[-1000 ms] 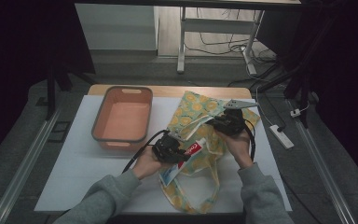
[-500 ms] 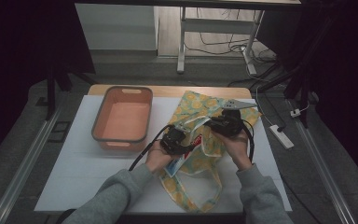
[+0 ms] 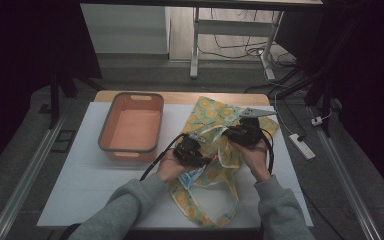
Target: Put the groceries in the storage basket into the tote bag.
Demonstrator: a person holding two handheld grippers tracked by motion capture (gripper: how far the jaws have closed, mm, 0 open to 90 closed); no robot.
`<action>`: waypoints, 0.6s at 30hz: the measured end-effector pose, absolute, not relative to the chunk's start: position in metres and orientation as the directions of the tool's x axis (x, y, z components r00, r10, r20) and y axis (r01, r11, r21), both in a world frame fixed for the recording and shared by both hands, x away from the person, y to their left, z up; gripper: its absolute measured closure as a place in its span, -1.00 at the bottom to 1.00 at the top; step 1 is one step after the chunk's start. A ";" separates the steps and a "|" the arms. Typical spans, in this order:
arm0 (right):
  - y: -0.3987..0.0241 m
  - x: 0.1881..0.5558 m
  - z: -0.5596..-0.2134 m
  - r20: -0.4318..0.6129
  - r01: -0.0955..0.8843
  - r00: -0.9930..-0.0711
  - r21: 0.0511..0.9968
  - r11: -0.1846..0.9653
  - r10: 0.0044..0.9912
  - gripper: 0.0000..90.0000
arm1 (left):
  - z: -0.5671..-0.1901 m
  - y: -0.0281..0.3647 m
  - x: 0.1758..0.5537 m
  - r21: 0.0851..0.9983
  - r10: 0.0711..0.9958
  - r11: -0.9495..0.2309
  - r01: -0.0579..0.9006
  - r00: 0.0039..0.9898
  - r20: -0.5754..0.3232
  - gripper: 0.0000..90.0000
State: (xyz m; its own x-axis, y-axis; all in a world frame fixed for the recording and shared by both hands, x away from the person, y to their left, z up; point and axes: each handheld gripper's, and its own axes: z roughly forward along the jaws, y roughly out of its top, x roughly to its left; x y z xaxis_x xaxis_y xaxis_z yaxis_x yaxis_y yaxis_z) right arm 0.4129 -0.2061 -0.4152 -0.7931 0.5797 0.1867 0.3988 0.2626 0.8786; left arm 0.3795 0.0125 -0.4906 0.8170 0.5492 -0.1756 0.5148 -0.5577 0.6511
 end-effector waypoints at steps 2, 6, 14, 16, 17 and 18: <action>-0.207 0.413 -0.415 0.186 0.399 -0.791 0.879 0.262 0.583 0.97 | -0.487 0.019 0.370 0.654 0.543 -0.576 0.491 0.828 -0.144 -0.02; -0.209 0.414 -0.416 0.187 0.402 -0.788 0.878 0.260 0.587 0.97 | -0.481 0.035 0.354 0.648 0.513 -0.597 0.472 0.846 -0.143 -0.07; -0.208 0.414 -0.418 0.188 0.408 -0.786 0.874 0.266 0.588 0.97 | -0.491 0.049 0.330 0.610 0.484 -0.650 0.453 0.866 -0.127 -0.13; -0.207 0.414 -0.419 0.189 0.409 -0.787 0.873 0.267 0.587 0.97 | -0.496 0.048 0.329 0.597 0.495 -0.666 0.446 0.864 -0.093 -0.14; -0.207 0.414 -0.419 0.189 0.409 -0.788 0.872 0.268 0.586 0.97 | -0.499 0.048 0.329 0.592 0.499 -0.668 0.451 0.862 -0.093 -0.14; -0.207 0.414 -0.419 0.188 0.409 -0.788 0.872 0.269 0.586 0.97 | -0.501 0.048 0.329 0.587 0.500 -0.670 0.455 0.861 -0.098 -0.14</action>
